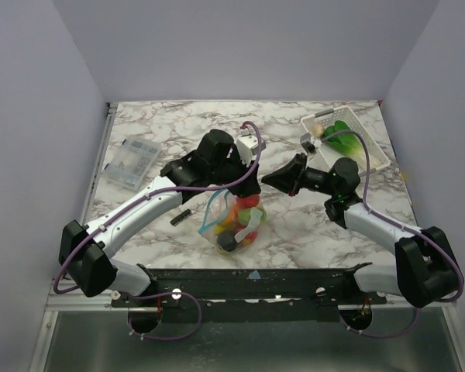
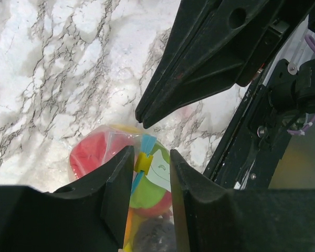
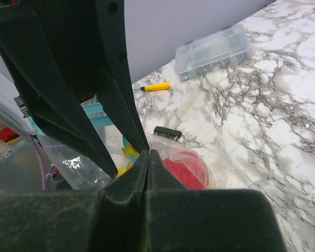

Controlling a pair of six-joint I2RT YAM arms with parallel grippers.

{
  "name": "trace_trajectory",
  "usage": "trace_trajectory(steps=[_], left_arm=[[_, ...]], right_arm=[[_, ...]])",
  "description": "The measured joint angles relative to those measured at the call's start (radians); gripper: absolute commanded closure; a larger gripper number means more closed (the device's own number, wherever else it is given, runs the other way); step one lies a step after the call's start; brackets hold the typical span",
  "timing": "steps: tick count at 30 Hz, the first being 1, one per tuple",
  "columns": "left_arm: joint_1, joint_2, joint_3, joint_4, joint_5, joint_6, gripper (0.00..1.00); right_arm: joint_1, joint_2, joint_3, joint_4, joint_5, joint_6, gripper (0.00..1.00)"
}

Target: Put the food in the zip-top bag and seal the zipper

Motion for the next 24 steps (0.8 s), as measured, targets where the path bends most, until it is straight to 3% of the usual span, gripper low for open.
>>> trace_trajectory(steps=[2, 5, 7, 10, 13, 17, 24], left_arm=[[0.0, -0.003, -0.006, 0.001, 0.0, -0.002, 0.89], [0.002, -0.012, -0.016, 0.004, 0.0, -0.002, 0.99], [0.008, -0.011, -0.016, 0.008, 0.0, -0.004, 1.0], [0.013, -0.011, -0.016, 0.013, 0.0, -0.009, 1.0], [0.015, -0.011, -0.016, 0.024, 0.0, -0.016, 1.0], [0.021, -0.011, -0.016, 0.034, 0.002, -0.029, 1.0], [0.026, -0.011, -0.016, 0.047, 0.041, -0.052, 1.0]], right_arm=[[0.0, -0.013, 0.0, -0.015, 0.002, -0.015, 1.0], [0.0, -0.016, 0.001, -0.043, 0.016, -0.043, 1.0], [0.0, -0.016, 0.005, -0.089, 0.031, -0.076, 0.94], [0.0, -0.021, 0.018, -0.165, 0.055, -0.156, 0.62], [0.0, -0.053, 0.016, -0.239, 0.095, -0.255, 0.48], [-0.003, -0.105, 0.003, -0.288, 0.098, -0.384, 0.44], [0.031, -0.07, 0.001, -0.257, -0.05, -0.521, 0.42]])
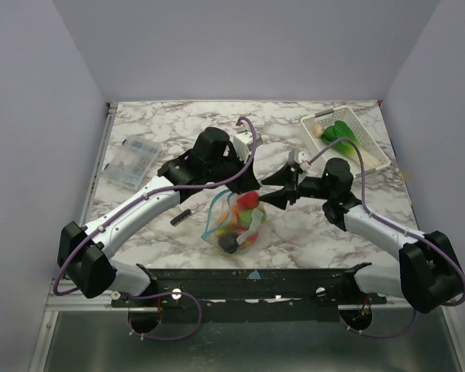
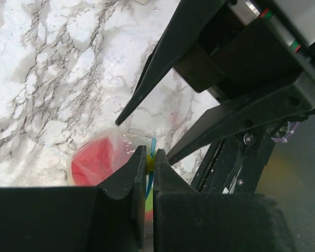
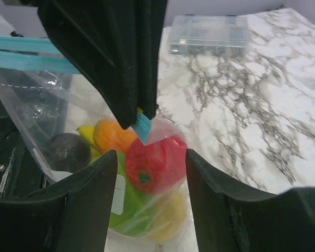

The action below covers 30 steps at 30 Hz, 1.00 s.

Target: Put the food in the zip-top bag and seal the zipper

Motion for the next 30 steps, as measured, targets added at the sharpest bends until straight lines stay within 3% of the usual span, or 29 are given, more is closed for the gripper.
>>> trace_trajectory(steps=[11, 20, 30], left_arm=[[0.001, -0.006, 0.004, -0.004, 0.068, -0.005, 1.0], [0.001, -0.035, 0.006, -0.021, 0.092, -0.004, 1.0], [0.001, -0.045, 0.044, -0.036, 0.131, -0.004, 1.0]], right_arm=[[0.09, 0.116, 0.067, 0.053, -0.119, -0.048, 0.41], [0.099, -0.019, 0.067, -0.003, -0.032, -0.1, 0.37], [0.099, 0.01, 0.121, -0.102, -0.117, -0.175, 0.52]])
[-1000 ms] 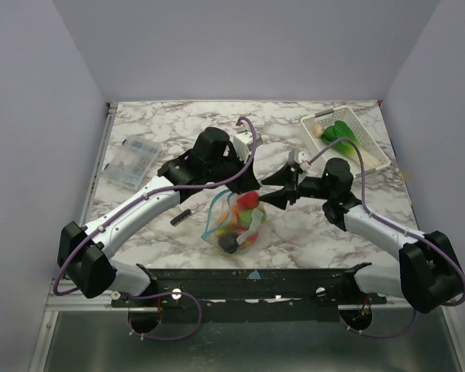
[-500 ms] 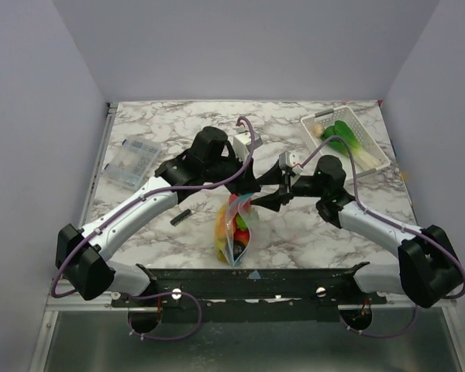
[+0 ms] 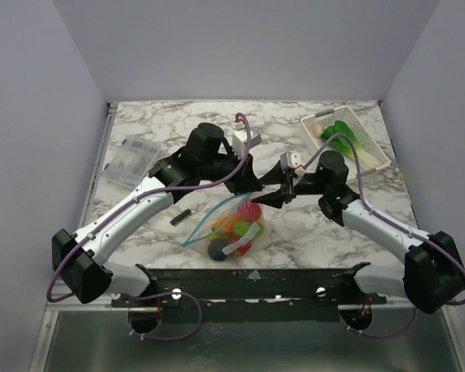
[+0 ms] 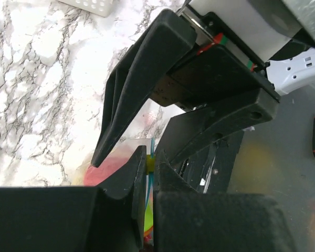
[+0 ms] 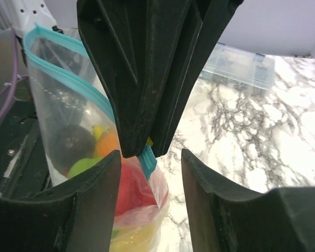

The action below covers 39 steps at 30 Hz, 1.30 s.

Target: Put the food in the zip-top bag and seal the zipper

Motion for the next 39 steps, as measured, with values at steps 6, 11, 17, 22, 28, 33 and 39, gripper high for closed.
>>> trace_trajectory(steps=[6, 11, 17, 22, 28, 33, 39], left_arm=[[0.0, 0.0, 0.009, -0.01, 0.015, 0.0, 0.95], [0.0, -0.001, 0.009, -0.021, 0.002, 0.005, 0.54], [0.0, -0.058, -0.033, -0.039, -0.057, 0.043, 0.46], [0.0, -0.098, -0.078, -0.055, -0.095, 0.079, 0.53], [0.0, -0.101, -0.104, -0.066, -0.115, 0.104, 0.94], [0.0, -0.108, -0.105, -0.07, -0.143, 0.118, 1.0], [0.0, -0.122, -0.111, -0.067, -0.148, 0.121, 1.0]], right_arm=[[0.0, 0.022, 0.0, 0.01, -0.041, 0.027, 0.9], [0.0, 0.031, 0.0, 0.02, -0.043, 0.07, 1.0], [0.0, 0.03, -0.002, 0.01, -0.037, 0.103, 1.0], [0.0, 0.019, -0.002, -0.009, -0.023, 0.122, 1.0], [0.0, 0.005, -0.001, -0.041, 0.009, 0.146, 0.73], [0.0, -0.018, 0.05, -0.201, 0.075, 0.101, 0.58], [0.011, -0.069, 0.182, -0.488, 0.165, -0.071, 0.53]])
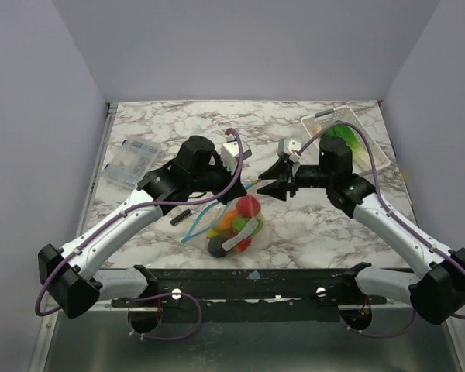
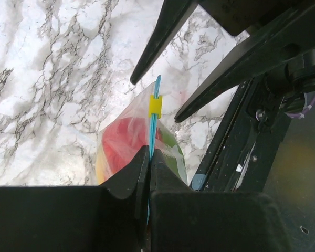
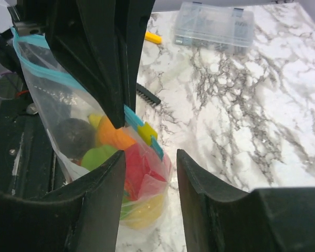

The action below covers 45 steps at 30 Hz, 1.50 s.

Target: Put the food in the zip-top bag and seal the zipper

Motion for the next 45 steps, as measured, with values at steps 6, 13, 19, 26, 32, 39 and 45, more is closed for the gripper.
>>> trace_trajectory(steps=[6, 13, 19, 26, 32, 39, 45], left_arm=[[0.0, 0.0, 0.0, 0.0, 0.001, 0.012, 1.0], [-0.002, 0.0, 0.007, -0.011, 0.0, 0.034, 1.0], [-0.003, 0.005, 0.011, -0.013, 0.0, 0.039, 1.0], [-0.007, 0.006, 0.011, -0.013, 0.004, 0.038, 1.0], [-0.007, 0.008, 0.011, -0.016, 0.006, 0.038, 1.0], [-0.007, 0.01, 0.011, -0.025, 0.014, 0.038, 1.0], [-0.008, 0.01, 0.011, -0.031, 0.027, 0.038, 1.0]], right_arm=[[0.0, 0.017, 0.189, -0.272, 0.038, -0.193, 0.55], [0.004, 0.1, 0.422, -0.551, 0.039, -0.406, 0.65], [0.028, 0.144, 0.48, -0.684, 0.01, -0.505, 0.65], [0.052, 0.159, 0.483, -0.736, -0.01, -0.547, 0.65], [0.072, 0.171, 0.484, -0.737, -0.007, -0.56, 0.69], [0.091, 0.179, 0.484, -0.732, 0.017, -0.561, 0.69], [0.106, 0.194, 0.484, -0.724, 0.043, -0.561, 0.68]])
